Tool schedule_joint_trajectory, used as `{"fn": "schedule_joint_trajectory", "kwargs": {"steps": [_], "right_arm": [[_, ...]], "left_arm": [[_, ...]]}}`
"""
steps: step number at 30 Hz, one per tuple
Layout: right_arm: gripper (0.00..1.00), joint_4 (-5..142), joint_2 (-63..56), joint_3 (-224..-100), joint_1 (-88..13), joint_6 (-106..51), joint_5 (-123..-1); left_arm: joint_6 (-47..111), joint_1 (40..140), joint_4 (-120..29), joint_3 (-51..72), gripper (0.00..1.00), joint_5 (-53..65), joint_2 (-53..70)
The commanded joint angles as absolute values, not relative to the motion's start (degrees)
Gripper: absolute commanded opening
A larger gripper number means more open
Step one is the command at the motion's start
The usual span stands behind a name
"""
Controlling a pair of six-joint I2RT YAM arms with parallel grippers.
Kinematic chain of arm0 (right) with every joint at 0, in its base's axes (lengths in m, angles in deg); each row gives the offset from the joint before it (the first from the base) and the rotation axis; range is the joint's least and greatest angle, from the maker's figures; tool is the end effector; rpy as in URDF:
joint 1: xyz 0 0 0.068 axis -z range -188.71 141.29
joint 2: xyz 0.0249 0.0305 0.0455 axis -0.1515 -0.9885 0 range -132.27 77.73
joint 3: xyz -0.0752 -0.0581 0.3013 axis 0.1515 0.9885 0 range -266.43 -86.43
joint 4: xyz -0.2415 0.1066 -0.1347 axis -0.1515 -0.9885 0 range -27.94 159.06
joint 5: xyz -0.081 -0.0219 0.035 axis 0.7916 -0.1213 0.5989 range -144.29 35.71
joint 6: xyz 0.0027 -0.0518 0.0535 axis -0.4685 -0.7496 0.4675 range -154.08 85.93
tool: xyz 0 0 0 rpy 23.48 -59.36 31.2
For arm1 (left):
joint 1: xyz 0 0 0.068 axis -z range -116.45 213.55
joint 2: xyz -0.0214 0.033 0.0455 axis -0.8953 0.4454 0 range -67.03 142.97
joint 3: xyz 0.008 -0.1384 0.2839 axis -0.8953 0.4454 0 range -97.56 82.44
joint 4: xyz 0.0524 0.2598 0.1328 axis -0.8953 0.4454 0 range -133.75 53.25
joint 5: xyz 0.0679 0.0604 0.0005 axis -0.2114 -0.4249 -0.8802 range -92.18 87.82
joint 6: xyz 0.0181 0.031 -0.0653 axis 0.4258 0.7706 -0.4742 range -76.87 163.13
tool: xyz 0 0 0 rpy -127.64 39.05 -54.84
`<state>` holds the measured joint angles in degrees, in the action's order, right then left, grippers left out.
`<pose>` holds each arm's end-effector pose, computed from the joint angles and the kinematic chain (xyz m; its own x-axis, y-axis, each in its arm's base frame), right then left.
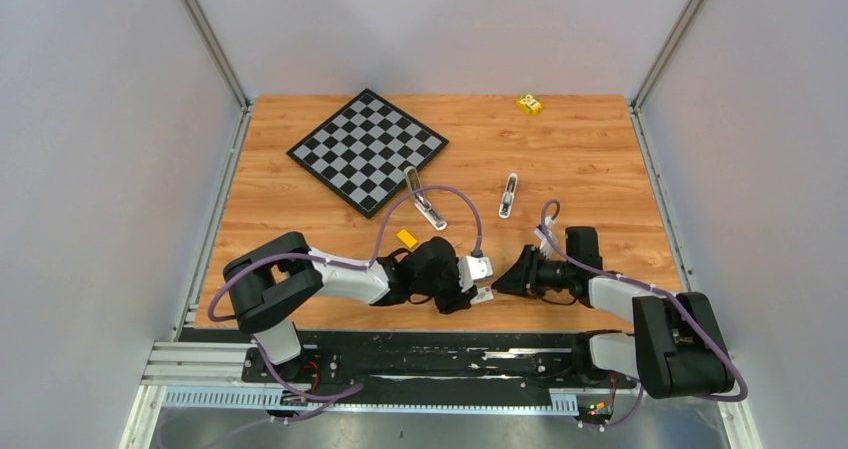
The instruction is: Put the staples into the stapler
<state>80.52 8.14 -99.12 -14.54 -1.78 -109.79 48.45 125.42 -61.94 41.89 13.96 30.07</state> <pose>0.1873 0.0709 0.1212 -0.9372 0.2086 -0.2796 -0.1564 0.4652 0.8713 0.1585 -0.3334 0.1340 -0.2033 0.5690 -0.7968 0.9729 0.2089 -0.0990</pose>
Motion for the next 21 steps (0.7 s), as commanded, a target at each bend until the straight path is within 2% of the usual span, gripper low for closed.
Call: {"fn": "schedule_joint_trajectory", "kwargs": {"steps": [1, 8, 21], "right_arm": [[0.40, 82.8, 7.9, -98.4, -13.8, -1.4, -110.9], [0.36, 85.0, 5.7, -98.4, -14.3, -1.6, -111.8], [0.36, 89.2, -0.3, -99.9, -14.3, -2.2, -114.5]], "left_arm": [[47.5, 125.1, -61.1, 43.9, 0.43, 16.5, 28.3], [49.5, 125.0, -60.2, 44.3, 0.53, 13.8, 27.8], [51.9, 124.6, -58.3, 41.5, 0.57, 13.8, 30.5]]}}
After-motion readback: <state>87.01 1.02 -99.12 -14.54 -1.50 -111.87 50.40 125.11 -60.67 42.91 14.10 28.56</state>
